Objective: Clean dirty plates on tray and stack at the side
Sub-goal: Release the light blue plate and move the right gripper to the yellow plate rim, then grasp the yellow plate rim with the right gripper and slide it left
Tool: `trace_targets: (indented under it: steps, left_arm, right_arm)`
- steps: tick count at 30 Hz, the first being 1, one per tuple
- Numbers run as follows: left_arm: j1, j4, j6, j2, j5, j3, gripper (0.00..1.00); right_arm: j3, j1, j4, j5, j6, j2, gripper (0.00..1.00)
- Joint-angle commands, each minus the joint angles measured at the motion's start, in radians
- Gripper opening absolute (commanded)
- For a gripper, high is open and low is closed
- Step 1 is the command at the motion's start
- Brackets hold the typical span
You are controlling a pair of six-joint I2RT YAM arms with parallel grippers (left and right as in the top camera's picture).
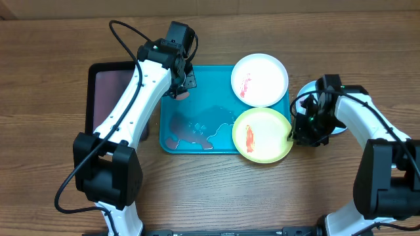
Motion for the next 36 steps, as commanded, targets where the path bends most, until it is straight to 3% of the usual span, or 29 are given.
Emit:
trace_targets:
  steps: [1, 29, 36]
  left_arm:
    - [0.002, 0.003, -0.008, -0.002, 0.005, -0.006, 0.04]
    - [0.001, -0.012, -0.008, -0.002, 0.005, -0.006, 0.04]
    - [0.001, -0.012, -0.008, -0.002, 0.005, -0.006, 0.04]
  right_arm:
    - [-0.003, 0.003, 0.011, -0.008, 0.007, -0.019, 0.24]
    - [-0.005, 0.07, 0.071, 0.0, 0.033, -0.014, 0.22]
    - [-0.005, 0.07, 0.037, -0.047, 0.063, -0.014, 0.04]
